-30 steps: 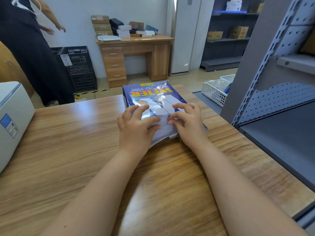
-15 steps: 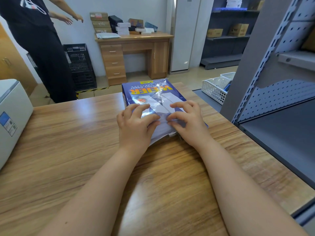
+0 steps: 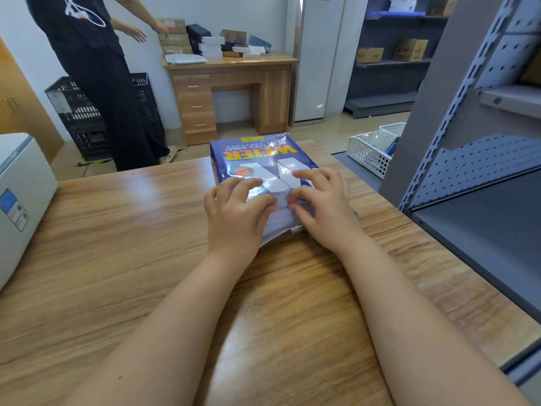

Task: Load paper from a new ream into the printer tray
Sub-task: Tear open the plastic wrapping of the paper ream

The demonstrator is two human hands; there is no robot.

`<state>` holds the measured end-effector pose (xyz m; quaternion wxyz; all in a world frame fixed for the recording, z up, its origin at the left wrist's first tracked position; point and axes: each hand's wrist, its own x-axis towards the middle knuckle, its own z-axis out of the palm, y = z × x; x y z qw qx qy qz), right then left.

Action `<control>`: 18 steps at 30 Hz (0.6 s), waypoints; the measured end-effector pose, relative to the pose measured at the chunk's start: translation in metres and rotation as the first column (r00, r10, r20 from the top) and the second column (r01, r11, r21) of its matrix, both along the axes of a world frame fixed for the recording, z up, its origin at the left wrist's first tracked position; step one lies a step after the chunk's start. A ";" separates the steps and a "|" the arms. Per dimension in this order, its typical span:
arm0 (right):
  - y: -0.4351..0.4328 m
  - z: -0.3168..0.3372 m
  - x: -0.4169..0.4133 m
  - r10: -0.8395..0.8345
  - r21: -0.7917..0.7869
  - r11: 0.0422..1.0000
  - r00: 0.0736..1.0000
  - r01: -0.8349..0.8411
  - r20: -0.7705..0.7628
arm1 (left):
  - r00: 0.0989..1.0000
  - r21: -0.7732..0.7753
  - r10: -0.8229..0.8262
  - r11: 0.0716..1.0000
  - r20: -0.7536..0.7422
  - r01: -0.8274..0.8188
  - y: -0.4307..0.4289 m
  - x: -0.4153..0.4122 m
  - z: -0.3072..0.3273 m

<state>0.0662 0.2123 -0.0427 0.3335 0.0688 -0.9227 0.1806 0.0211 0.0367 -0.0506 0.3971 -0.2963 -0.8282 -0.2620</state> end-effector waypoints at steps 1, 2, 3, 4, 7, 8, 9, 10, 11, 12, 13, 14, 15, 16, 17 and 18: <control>-0.001 0.000 0.000 -0.016 0.043 0.999 1.000 0.017 -0.022 | 1.000 -0.001 0.001 1.000 -0.005 -0.001 0.000 0.000 0.000; -0.001 0.000 0.000 -0.031 0.086 0.996 0.998 0.035 -0.047 | 1.000 -0.002 0.001 1.000 -0.008 -0.001 0.001 0.001 0.000; -0.002 0.000 0.000 -0.047 0.129 0.990 0.996 0.057 -0.078 | 1.000 -0.005 0.002 1.000 -0.010 -0.002 0.001 0.001 0.001; -0.002 0.000 0.000 -0.062 0.172 0.982 0.992 0.081 -0.114 | 1.000 -0.008 0.001 1.000 -0.009 -0.002 0.001 0.001 0.001; -0.005 -0.001 0.000 -0.064 0.301 0.943 0.967 0.139 -0.246 | 1.000 -0.009 0.000 1.000 -0.005 0.000 0.001 0.002 0.001; -0.005 -0.002 -0.001 -0.060 0.333 0.930 0.958 0.156 -0.280 | 1.000 -0.009 -0.001 1.000 -0.005 0.001 0.001 0.002 0.001; -0.006 -0.004 -0.001 -0.061 0.352 0.920 0.952 0.170 -0.300 | 1.000 -0.012 -0.002 1.000 -0.007 0.002 0.001 0.002 0.001; -0.006 -0.006 -0.002 -0.069 0.360 0.915 0.949 0.184 -0.309 | 1.000 -0.016 -0.004 1.000 -0.008 0.004 0.001 0.002 0.001; -0.007 -0.008 -0.002 -0.076 0.364 0.911 0.948 0.192 -0.309 | 1.000 -0.020 -0.006 1.000 -0.007 0.006 0.000 0.003 0.001; -0.008 -0.009 -0.003 -0.081 0.368 0.909 0.950 0.195 -0.303 | 1.000 -0.022 -0.008 1.000 -0.005 0.008 0.000 0.003 0.001; -0.009 -0.010 -0.003 -0.086 0.371 0.907 0.952 0.197 -0.295 | 1.000 -0.025 -0.012 1.000 -0.001 0.012 0.000 0.003 0.001; -0.009 -0.010 -0.003 -0.090 0.375 0.905 0.954 0.199 -0.286 | 1.000 -0.027 -0.016 1.000 0.003 0.016 -0.001 0.004 0.001; -0.010 -0.010 -0.003 -0.096 0.379 0.903 0.955 0.201 -0.279 | 1.000 -0.030 -0.019 0.999 0.009 0.019 -0.001 0.004 0.001; -0.010 -0.009 -0.003 -0.102 0.382 0.901 0.957 0.204 -0.272 | 1.000 -0.032 -0.020 0.999 0.015 0.020 -0.002 0.004 0.002; -0.011 -0.009 -0.003 -0.109 0.383 0.900 0.958 0.208 -0.265 | 1.000 -0.033 -0.019 0.999 0.023 0.020 -0.003 0.004 0.002; -0.012 -0.009 -0.003 -0.119 0.379 0.900 0.958 0.214 -0.259 | 0.999 -0.035 -0.018 0.999 0.030 0.019 -0.004 0.004 0.002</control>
